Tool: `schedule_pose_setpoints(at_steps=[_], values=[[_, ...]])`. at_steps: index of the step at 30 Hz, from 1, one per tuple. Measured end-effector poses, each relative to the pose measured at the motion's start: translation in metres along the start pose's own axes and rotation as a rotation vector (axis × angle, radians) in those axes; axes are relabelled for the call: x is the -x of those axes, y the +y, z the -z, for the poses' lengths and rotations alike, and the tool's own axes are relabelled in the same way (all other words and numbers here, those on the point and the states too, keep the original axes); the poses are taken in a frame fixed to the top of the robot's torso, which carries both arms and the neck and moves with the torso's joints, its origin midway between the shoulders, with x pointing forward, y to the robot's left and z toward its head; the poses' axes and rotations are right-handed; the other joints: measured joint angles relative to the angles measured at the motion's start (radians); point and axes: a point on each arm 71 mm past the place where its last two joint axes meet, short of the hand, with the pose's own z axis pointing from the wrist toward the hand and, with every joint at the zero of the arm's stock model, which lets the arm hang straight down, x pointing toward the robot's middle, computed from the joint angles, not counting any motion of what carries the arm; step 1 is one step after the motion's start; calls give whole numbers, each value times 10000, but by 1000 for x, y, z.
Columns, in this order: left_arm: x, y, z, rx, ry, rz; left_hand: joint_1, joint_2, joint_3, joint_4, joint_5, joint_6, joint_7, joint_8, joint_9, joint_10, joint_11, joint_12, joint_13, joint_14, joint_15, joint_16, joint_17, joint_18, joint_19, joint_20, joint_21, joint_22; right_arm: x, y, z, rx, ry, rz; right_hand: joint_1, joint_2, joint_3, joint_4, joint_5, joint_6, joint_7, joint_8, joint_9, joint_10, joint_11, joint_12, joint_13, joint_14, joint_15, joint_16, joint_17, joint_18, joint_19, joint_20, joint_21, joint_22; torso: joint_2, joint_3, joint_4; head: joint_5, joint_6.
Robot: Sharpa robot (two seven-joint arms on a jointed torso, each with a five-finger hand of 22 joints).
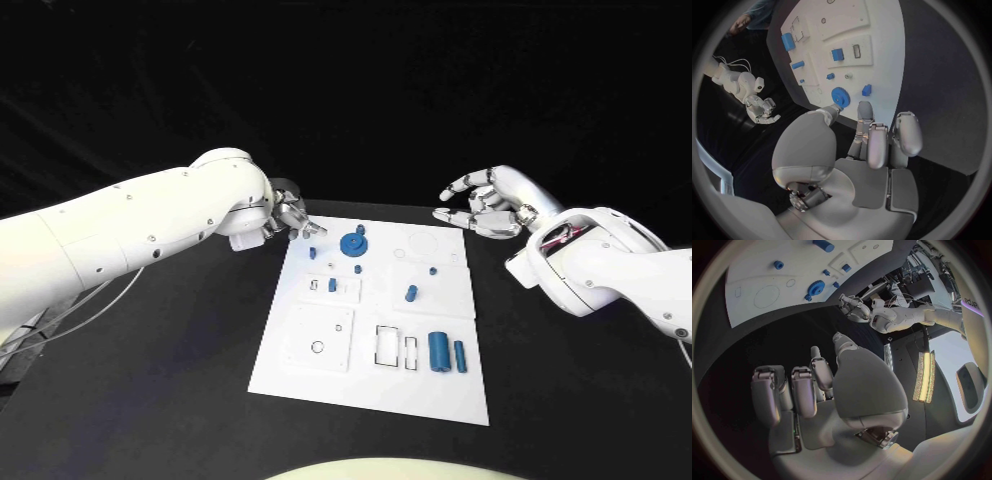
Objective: Assemble the parts on the task board
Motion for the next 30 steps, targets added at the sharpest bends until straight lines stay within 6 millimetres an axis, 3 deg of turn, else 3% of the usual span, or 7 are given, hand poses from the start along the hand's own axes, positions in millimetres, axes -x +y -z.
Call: schedule_pose_setpoints(at_steps=[12, 30], values=[[1, 4, -11, 306, 261, -113, 0, 0, -303, 24, 0, 56, 56, -51, -134, -36, 37, 0, -64, 0, 0, 0, 0, -1, 15, 57, 0, 20, -1, 1, -1, 31, 9, -13, 0, 0, 0, 0, 0, 0, 0, 0, 0, 0, 0, 0, 0, 0, 0, 0, -1, 0, 0, 0, 0, -2, -8, 9, -13, 13, -45], [-16, 12, -27, 465, 705, -109, 0, 0, -325, 1, -1, 93, 18, -51, -160, -35, 36, 0, -89, 0, -1, 0, 0, -1, 15, 56, 0, -15, -2, 2, -2, 71, 23, -24, 0, 0, 0, 0, 0, 0, 0, 0, 0, 0, 0, 1, 0, 0, 0, 0, -2, 0, 0, 0, 0, -4, -12, 12, -10, -59, -89]])
